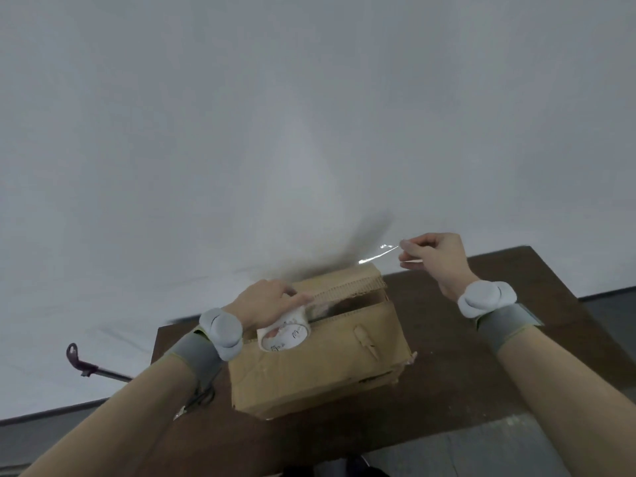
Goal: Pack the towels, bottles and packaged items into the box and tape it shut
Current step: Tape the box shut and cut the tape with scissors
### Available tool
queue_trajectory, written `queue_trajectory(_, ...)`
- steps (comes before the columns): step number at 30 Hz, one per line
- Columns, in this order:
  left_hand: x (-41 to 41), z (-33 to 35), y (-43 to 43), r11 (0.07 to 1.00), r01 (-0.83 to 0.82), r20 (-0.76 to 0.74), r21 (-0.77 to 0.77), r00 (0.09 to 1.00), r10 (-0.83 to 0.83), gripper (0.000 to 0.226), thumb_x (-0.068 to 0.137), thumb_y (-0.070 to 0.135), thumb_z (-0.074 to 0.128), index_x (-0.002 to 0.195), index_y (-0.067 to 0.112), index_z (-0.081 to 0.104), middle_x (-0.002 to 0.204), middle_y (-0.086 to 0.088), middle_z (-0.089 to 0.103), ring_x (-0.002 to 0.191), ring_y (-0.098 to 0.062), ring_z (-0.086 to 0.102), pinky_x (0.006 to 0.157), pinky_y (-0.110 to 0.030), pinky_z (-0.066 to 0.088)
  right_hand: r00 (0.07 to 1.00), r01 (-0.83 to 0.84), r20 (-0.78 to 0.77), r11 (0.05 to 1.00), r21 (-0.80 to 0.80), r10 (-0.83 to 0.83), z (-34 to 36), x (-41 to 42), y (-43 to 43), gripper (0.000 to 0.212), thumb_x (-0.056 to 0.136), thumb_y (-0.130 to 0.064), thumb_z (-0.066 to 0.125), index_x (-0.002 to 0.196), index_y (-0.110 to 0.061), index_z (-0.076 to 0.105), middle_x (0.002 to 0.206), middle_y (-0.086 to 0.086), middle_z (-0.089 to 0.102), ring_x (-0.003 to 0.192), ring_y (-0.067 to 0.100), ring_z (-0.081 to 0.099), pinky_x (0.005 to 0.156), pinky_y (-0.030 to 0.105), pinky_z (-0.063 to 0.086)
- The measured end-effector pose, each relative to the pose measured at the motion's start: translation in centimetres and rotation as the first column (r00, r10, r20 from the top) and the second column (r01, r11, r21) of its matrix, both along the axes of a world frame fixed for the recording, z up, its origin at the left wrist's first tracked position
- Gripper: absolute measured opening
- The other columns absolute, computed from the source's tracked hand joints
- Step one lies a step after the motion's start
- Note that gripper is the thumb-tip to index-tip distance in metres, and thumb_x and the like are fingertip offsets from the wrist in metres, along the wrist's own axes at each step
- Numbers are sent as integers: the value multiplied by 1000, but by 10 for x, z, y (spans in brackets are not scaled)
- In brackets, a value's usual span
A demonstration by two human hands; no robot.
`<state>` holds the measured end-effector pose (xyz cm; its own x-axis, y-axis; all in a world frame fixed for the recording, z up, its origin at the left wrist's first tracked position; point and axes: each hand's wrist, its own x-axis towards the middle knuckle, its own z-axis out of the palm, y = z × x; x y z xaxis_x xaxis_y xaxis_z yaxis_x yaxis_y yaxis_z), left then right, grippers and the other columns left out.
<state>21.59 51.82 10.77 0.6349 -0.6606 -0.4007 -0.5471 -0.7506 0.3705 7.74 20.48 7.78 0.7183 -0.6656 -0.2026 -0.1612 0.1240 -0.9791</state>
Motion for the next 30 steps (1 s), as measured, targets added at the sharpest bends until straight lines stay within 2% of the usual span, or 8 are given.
queue_trajectory(2,-6,-7,-11,997,27,19,73,999,-29,59,91,77,34,71,27,59,69,6,62,65,-14,56,62,-33,45,999,30,-10,999,-17,-31,-7,-4,-1,13,89,-6,80,79,0,74,64,13,71,67,26,70,71,39,64)
queue_trajectory(4,-10,-13,-20,990,25,47,142,998,-32,63,94,74,31,62,21,42,57,5,49,55,-16,45,54,-32,34,999,45,-20,999,-23,-46,-11,-7,-5,13,89,-5,80,79,0,74,64,14,70,65,25,69,68,39,64)
queue_trajectory(10,-21,-37,-25,995,-30,97,94,995,21,61,100,62,37,58,19,39,50,3,44,47,-15,40,51,-28,33,996,68,-56,996,61,-65,-27,-18,1,15,95,-5,73,90,8,70,70,23,70,62,31,72,62,39,65)
queue_trajectory(14,-21,-44,-27,986,-150,140,75,980,139,57,98,58,42,59,16,41,52,2,47,49,-17,44,51,-29,34,990,119,-88,987,107,-109,-44,-29,5,14,96,-4,73,91,8,68,70,20,69,61,25,72,58,38,64)
queue_trajectory(18,-18,-43,-40,981,-129,226,145,970,94,48,97,48,43,59,20,35,55,3,42,49,-16,39,51,-29,33,982,143,-139,986,86,-130,-59,-35,8,15,93,-8,77,88,6,72,65,15,70,60,25,71,58,39,64)
queue_trajectory(22,-17,-42,-43,984,-95,283,149,958,49,50,97,54,38,61,19,38,57,3,44,53,-19,44,54,-29,36,965,220,-171,967,125,-197,-71,-41,14,16,91,-11,80,87,3,73,64,11,70,59,24,70,59,40,63)
queue_trajectory(26,-8,-49,-37,979,-149,252,140,961,110,53,97,61,34,79,14,53,67,3,48,72,-28,54,65,-34,39,956,249,-197,958,142,-219,-78,-44,19,15,91,-10,79,88,3,72,64,10,70,57,23,67,58,39,62)
queue_trajectory(30,-11,-57,-32,978,-204,280,49,943,183,55,97,59,33,76,13,55,66,-1,55,63,-23,55,59,-33,39,951,257,-211,958,126,-227,-79,-40,24,12,93,-8,77,88,2,73,64,9,70,54,19,66,55,37,62)
